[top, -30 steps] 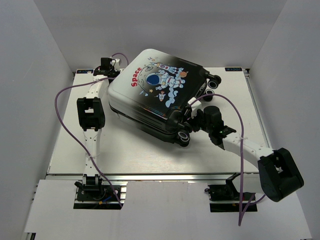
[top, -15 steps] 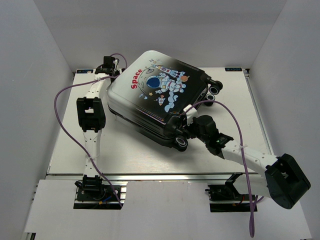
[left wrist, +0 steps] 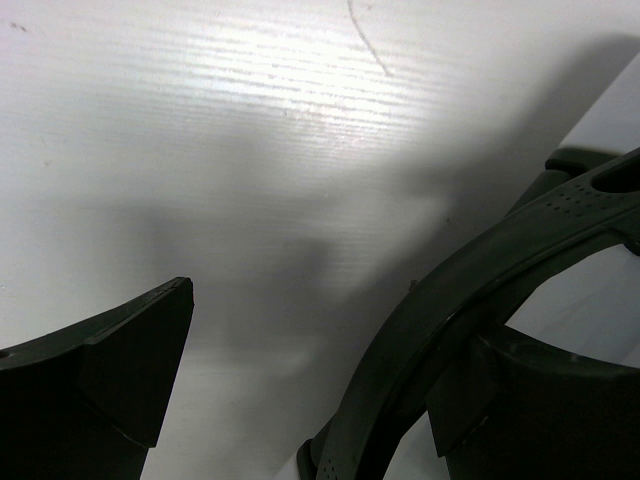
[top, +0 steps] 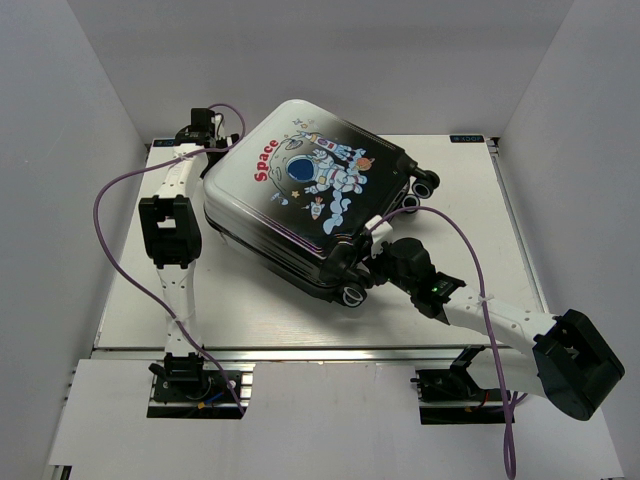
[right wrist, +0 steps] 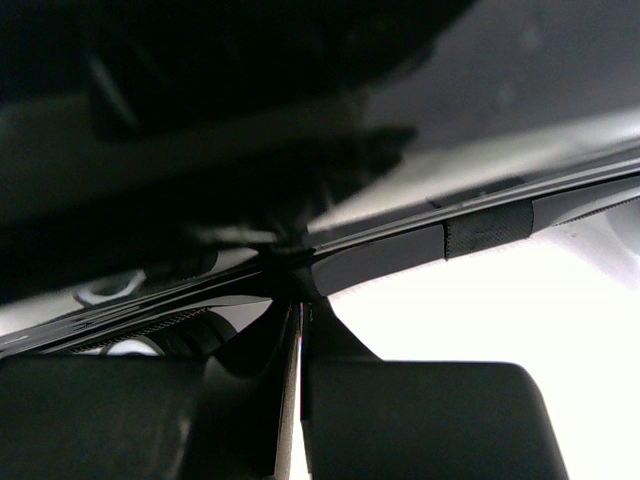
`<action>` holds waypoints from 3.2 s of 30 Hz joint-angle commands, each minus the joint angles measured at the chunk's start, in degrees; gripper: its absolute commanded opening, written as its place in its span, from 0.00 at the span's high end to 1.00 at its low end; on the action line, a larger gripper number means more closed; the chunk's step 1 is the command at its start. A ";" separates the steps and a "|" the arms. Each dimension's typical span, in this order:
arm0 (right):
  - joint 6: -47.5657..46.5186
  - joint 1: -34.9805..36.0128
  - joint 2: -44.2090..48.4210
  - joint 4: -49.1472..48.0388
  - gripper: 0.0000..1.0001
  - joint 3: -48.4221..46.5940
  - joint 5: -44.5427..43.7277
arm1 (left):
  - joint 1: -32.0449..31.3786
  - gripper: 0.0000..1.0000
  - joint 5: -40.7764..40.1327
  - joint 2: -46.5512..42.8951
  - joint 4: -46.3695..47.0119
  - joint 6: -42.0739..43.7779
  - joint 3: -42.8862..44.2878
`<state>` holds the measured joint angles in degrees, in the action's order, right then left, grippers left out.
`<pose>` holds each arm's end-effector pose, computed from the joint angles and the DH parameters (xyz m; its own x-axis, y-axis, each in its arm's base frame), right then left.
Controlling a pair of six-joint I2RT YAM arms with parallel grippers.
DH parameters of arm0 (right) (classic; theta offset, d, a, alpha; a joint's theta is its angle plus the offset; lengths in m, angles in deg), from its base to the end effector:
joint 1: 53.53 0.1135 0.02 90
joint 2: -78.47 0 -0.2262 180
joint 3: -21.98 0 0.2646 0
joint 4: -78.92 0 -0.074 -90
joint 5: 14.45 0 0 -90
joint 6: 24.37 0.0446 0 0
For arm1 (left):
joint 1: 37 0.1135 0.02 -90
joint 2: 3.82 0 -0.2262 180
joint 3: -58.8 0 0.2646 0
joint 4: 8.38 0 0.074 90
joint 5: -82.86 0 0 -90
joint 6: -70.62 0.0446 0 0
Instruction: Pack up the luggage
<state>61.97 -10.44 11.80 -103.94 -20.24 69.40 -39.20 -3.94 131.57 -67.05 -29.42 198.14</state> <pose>0.2087 0.1887 0.1681 -0.2295 -0.3016 -0.9254 -0.6224 0.7765 -0.0987 0.5130 -0.0222 0.1938 -0.8155 -0.1429 -0.5608 -0.0727 0.9867 -0.1456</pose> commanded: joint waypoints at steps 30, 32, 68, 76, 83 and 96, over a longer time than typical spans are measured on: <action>1.55 3.67 -10.05 -11.28 1.00 -7.79 9.85 | -4.13 0.02 4.92 -32.25 4.14 18.48 -16.44; 1.64 3.58 -10.32 -11.28 1.00 -7.96 9.84 | -3.60 0.02 13.28 -36.85 12.75 18.66 -24.14; 4.37 -6.53 -13.31 1.47 1.00 -18.43 1.58 | 4.04 0.02 24.74 -46.27 22.27 -15.36 -49.79; 4.28 -6.35 -13.04 0.67 1.00 -17.20 3.34 | 7.29 0.02 32.58 -45.48 18.94 -15.00 -36.50; 1.82 -4.86 -12.87 0.85 1.00 -17.72 4.56 | 6.50 0.02 16.86 -52.15 14.81 -15.53 -37.99; 3.22 -2.93 -11.90 0.32 1.00 -14.91 2.73 | 6.50 0.02 -6.45 -81.50 -19.11 -28.10 -55.12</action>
<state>65.32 -15.44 -1.78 -96.84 -34.19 69.53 -32.73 -2.39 54.79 -73.61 -53.31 143.30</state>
